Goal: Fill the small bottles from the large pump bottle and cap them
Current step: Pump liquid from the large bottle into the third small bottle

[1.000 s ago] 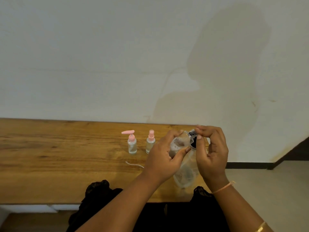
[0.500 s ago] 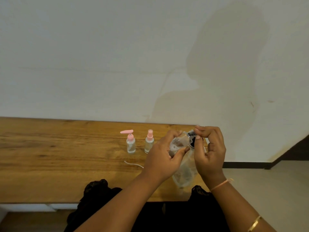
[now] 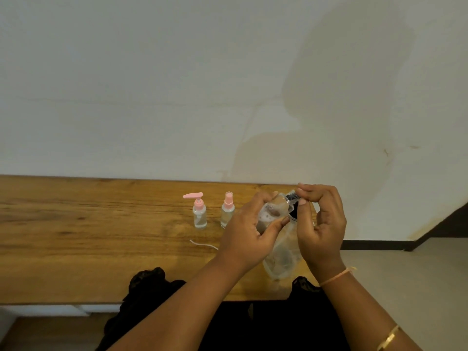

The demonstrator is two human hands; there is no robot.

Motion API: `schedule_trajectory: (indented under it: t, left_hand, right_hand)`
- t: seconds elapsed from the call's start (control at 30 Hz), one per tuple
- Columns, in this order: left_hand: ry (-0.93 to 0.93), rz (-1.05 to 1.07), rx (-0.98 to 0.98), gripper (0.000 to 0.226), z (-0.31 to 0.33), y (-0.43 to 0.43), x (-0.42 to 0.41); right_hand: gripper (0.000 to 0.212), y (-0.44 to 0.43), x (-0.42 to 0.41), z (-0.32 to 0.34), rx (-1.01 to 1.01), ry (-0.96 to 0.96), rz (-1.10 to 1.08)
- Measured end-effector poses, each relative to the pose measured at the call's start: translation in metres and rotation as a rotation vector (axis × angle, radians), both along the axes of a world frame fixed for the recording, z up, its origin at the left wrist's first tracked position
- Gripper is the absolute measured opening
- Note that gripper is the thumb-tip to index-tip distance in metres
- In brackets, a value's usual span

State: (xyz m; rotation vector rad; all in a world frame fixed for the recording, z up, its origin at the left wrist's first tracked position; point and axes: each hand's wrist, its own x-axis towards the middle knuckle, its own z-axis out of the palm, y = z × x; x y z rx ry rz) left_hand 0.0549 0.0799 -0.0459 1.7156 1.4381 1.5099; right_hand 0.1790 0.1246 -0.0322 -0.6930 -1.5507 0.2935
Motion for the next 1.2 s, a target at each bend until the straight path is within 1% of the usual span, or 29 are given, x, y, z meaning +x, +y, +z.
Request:
schedule_trajectory:
  t: [0.1,0.2,0.43,0.57,0.83,1.07,1.2]
  left_hand:
    - [0.008,-0.012,-0.028,0.031,-0.002,0.000,0.002]
    - [-0.014,-0.016,-0.033,0.031,-0.001,0.000,0.004]
    - [-0.001,0.030,0.032,0.036,0.004,-0.004,-0.002]
    - [-0.009,0.038,0.033,0.037,0.003,-0.003,-0.001]
    - [0.014,-0.004,-0.052,0.033,0.002,-0.001,0.003]
    - [0.026,0.027,0.002,0.036,0.005,-0.005,0.002]
    - [0.012,0.046,0.011,0.036,0.006,-0.004,0.001]
  right_hand:
    - [0.014,0.002,0.005,-0.004,0.003,-0.032,0.004]
    - [0.014,0.002,0.004,-0.003,-0.003,-0.024,0.012]
    - [0.015,-0.007,-0.004,0.007,-0.012,0.017,0.018]
    - [0.015,-0.005,-0.005,0.006,-0.013,0.020,0.017]
    - [0.015,0.002,0.004,-0.002,0.010,-0.036,0.004]
    - [0.018,-0.006,-0.002,0.004,0.009,-0.014,-0.042]
    - [0.016,-0.004,-0.004,0.007,0.012,0.019,-0.025]
